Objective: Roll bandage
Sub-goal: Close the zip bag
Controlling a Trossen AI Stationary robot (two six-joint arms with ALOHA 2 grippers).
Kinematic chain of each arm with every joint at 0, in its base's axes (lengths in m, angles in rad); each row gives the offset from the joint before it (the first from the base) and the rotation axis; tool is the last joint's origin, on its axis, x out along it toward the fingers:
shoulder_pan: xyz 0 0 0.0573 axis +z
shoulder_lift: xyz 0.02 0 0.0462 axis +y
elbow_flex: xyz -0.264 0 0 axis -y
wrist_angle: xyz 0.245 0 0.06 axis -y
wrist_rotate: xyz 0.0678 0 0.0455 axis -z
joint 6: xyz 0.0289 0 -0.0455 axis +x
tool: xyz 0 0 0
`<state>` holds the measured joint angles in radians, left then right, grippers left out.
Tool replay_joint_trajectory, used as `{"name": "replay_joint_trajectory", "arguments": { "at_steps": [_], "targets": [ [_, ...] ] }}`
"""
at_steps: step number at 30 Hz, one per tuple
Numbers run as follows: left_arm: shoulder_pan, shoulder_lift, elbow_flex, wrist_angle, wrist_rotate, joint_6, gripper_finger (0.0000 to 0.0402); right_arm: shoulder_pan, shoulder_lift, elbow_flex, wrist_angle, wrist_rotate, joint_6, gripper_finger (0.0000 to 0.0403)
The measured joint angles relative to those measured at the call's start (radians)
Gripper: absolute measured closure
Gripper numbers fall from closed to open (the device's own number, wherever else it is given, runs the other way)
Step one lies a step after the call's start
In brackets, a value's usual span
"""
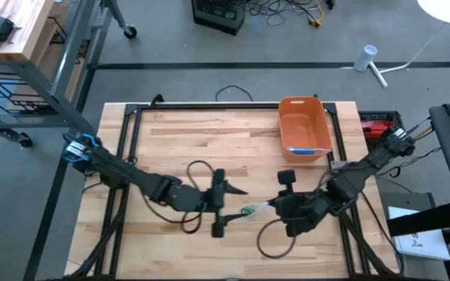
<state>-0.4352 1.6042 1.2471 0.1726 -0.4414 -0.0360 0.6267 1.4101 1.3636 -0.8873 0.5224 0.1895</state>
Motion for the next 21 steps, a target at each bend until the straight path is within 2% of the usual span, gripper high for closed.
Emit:
{"name": "replay_joint_trajectory", "arguments": {
  "at_steps": [2,5,10,13,17,21],
  "targets": [
    [0.025,0.045,0.034,0.011,0.040,-0.023,0.0124,-0.028,0.019,0.000,-0.001,0.000,0.014,0.0401],
    [0.056,0.115,0.094,-0.011,0.047,-0.031,0.0128,-0.065,0.033,0.000,-0.029,-0.009,0.042,0.0401],
    [0.097,0.205,0.179,-0.071,0.048,-0.004,0.0148,-0.111,0.040,0.000,-0.083,-0.101,0.092,0.0401],
    [0.123,0.242,0.222,-0.141,0.056,-0.059,0.0164,-0.122,0.039,0.001,-0.096,-0.153,0.101,0.0401],
    [0.157,0.286,0.250,-0.168,0.141,-0.114,0.0183,-0.123,0.039,0.001,-0.105,-0.161,0.098,0.0401],
    [0.167,0.319,0.273,-0.165,0.165,-0.115,0.0201,-0.125,0.039,0.002,-0.106,-0.159,0.088,0.0401]
  ]
}}
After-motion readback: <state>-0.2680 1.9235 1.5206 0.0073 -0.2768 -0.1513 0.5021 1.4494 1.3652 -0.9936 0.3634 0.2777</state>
